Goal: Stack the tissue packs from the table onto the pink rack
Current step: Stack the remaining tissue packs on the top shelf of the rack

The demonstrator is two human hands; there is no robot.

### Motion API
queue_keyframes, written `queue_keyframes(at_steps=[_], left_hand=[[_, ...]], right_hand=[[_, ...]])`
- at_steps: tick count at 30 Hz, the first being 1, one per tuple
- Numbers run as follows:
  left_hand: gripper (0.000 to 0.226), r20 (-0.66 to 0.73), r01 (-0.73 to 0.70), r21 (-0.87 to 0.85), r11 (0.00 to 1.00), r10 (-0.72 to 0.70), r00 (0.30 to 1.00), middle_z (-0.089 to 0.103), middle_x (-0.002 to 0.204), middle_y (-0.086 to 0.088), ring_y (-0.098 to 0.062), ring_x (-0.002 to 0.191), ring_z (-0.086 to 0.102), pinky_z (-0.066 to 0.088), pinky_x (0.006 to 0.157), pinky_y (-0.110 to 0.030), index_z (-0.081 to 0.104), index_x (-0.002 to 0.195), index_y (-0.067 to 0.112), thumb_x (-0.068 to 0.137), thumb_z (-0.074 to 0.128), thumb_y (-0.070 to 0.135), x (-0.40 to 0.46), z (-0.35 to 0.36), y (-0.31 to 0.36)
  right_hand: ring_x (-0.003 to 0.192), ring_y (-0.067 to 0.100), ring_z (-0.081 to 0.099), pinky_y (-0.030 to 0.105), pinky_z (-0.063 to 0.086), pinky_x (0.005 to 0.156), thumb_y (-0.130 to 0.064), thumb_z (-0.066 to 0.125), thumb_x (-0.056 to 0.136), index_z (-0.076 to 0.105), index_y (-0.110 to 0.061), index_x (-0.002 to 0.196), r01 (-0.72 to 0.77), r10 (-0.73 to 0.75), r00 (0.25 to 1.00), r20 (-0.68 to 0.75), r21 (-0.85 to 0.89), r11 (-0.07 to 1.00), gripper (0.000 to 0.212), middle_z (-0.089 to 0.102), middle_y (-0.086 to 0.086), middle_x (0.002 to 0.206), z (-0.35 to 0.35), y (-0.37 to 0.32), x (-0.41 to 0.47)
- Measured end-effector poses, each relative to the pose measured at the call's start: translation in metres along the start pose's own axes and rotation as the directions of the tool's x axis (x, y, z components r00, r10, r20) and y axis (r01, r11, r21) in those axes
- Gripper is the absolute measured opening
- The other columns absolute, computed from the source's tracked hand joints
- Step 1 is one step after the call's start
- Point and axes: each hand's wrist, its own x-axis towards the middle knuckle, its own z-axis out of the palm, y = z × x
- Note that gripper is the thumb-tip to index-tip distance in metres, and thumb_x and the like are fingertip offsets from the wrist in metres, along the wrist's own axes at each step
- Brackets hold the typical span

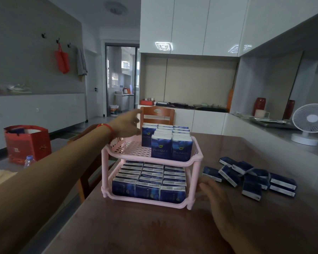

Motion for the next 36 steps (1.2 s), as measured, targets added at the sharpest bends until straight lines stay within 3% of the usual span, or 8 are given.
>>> queue_keyframes(at_steps=[2, 5, 9, 16, 21, 24, 29, 36], left_hand=[[0.054, -0.272, -0.091, 0.074, 0.993, 0.108, 0.956, 0.058, 0.126, -0.009, -0.027, 0.116, 0.058, 0.052, 0.098, -0.044, 0.050, 0.135, 0.017, 0.086, 0.066, 0.004, -0.015, 0.001, 0.010], [0.017, -0.629, -0.304, 0.151, 0.941, 0.329, 0.705, 0.058, 0.098, -0.004, -0.022, 0.093, 0.056, 0.054, 0.083, -0.043, 0.057, 0.100, 0.013, 0.083, 0.055, 0.010, -0.052, 0.018, 0.027], [0.016, -0.633, -0.568, 0.205, 0.797, 0.551, 0.544, 0.054, 0.084, -0.010, -0.025, 0.082, 0.048, 0.040, 0.073, -0.035, 0.049, 0.077, 0.008, 0.068, 0.054, -0.004, -0.115, 0.078, 0.058], [0.033, -0.067, -0.689, -0.037, 0.723, 0.686, 0.724, 0.047, 0.097, 0.008, -0.009, 0.093, 0.041, 0.035, 0.074, -0.018, 0.055, 0.090, 0.017, 0.060, 0.056, 0.001, -0.122, 0.211, 0.088], [0.028, 0.098, -0.494, -0.139, 0.858, 0.508, 0.856, 0.051, 0.109, 0.006, -0.007, 0.100, 0.042, 0.028, 0.073, 0.000, 0.059, 0.105, 0.016, 0.079, 0.060, 0.007, -0.090, 0.272, 0.107], [0.022, 0.130, -0.333, -0.220, 0.917, 0.366, 0.922, 0.055, 0.107, 0.002, -0.008, 0.094, 0.045, 0.037, 0.074, -0.005, 0.060, 0.106, 0.014, 0.084, 0.060, 0.008, -0.073, 0.293, 0.107], [0.012, 0.186, 0.019, -0.511, 0.859, 0.089, 0.979, 0.068, 0.093, 0.002, -0.013, 0.082, 0.067, 0.058, 0.076, -0.030, 0.064, 0.099, 0.024, 0.091, 0.063, 0.015, -0.055, 0.306, 0.088], [0.031, 0.224, 0.136, -0.723, 0.677, 0.044, 0.974, 0.072, 0.102, -0.006, -0.008, 0.075, 0.069, 0.057, 0.067, -0.029, 0.052, 0.123, 0.025, 0.095, 0.062, 0.036, -0.054, 0.305, 0.089]], right_hand=[[0.095, 0.014, 0.066, 0.039, 0.053, 0.088, -0.014, 0.045, 0.103, 0.065, -0.031, 0.097, -0.049, 0.049, 0.995, -0.087, 0.003, 0.999, 0.027, 0.070, -0.008, 0.099, -0.001, 0.008, 0.006], [0.092, 0.016, 0.065, 0.039, 0.055, 0.084, -0.024, 0.051, 0.101, 0.065, -0.031, 0.100, -0.059, 0.047, 0.973, -0.227, -0.047, 0.997, 0.015, 0.069, -0.004, 0.100, -0.008, 0.014, 0.013], [0.089, 0.013, 0.065, 0.029, 0.052, 0.078, -0.015, 0.061, 0.094, 0.070, -0.026, 0.095, -0.088, 0.056, 0.901, -0.431, -0.054, 0.995, 0.014, 0.070, -0.006, 0.092, -0.046, 0.005, 0.023], [0.096, 0.027, 0.064, 0.031, 0.046, 0.077, -0.012, 0.066, 0.085, 0.066, -0.013, 0.107, -0.286, 0.042, 0.914, -0.403, -0.567, 0.773, 0.022, 0.067, 0.005, 0.099, -0.146, 0.043, 0.046], [0.128, 0.031, 0.047, 0.042, 0.044, 0.103, -0.037, 0.066, 0.090, 0.040, -0.020, 0.148, -0.148, 0.070, 0.989, -0.131, -0.822, 0.550, 0.066, 0.041, 0.011, 0.145, -0.163, 0.086, 0.041], [0.131, 0.028, 0.044, 0.043, 0.041, 0.106, -0.052, 0.062, 0.090, 0.050, -0.022, 0.142, -0.091, 0.032, 0.996, -0.086, -0.866, 0.491, 0.061, 0.043, 0.008, 0.146, -0.166, 0.098, 0.046], [0.088, 0.011, 0.055, 0.024, 0.043, 0.068, -0.059, 0.073, 0.078, 0.055, -0.031, 0.097, -0.029, -0.044, 0.996, -0.074, -0.775, 0.632, 0.039, 0.060, -0.009, 0.100, -0.171, 0.091, 0.042], [0.096, 0.000, 0.057, 0.018, 0.050, 0.074, -0.055, 0.086, 0.064, 0.052, -0.043, 0.113, 0.160, -0.150, 0.987, 0.061, -0.499, 0.852, 0.061, 0.056, -0.024, 0.115, -0.145, 0.048, 0.018]])
